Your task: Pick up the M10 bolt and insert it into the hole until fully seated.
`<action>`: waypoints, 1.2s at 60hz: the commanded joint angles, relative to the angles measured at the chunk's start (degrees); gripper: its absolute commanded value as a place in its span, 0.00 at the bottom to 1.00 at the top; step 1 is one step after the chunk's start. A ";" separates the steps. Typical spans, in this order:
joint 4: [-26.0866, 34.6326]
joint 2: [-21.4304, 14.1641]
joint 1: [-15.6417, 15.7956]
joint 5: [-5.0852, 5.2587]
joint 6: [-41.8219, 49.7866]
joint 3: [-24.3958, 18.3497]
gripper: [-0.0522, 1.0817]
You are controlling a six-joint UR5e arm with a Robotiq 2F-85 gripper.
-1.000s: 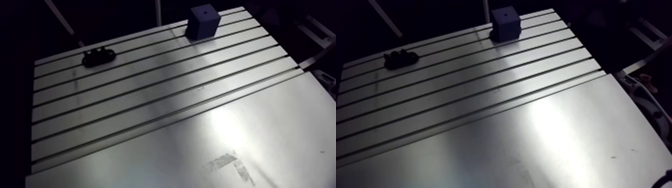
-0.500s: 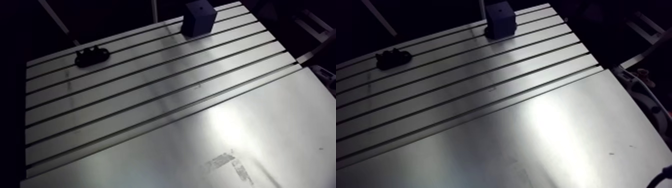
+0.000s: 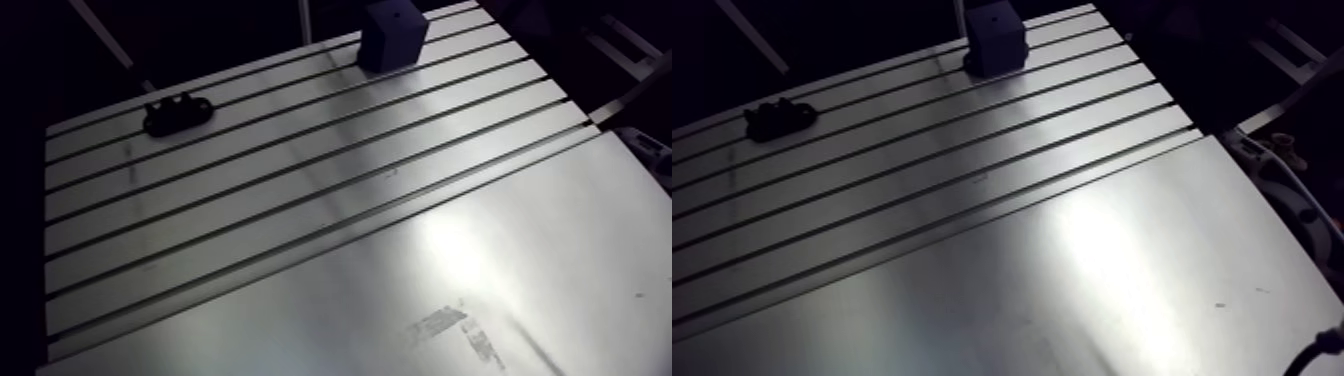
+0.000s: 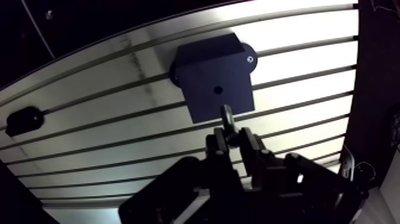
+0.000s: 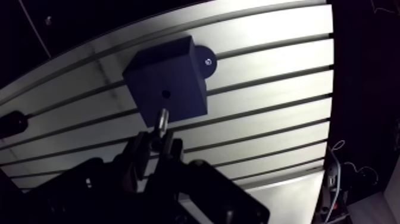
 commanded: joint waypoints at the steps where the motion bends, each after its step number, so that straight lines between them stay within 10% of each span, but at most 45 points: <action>1: -0.80 0.08 0.04 0.00 -0.03 0.79 1.00; 72: -2.73 0.97 0.13 0.00 -0.73 2.21 1.00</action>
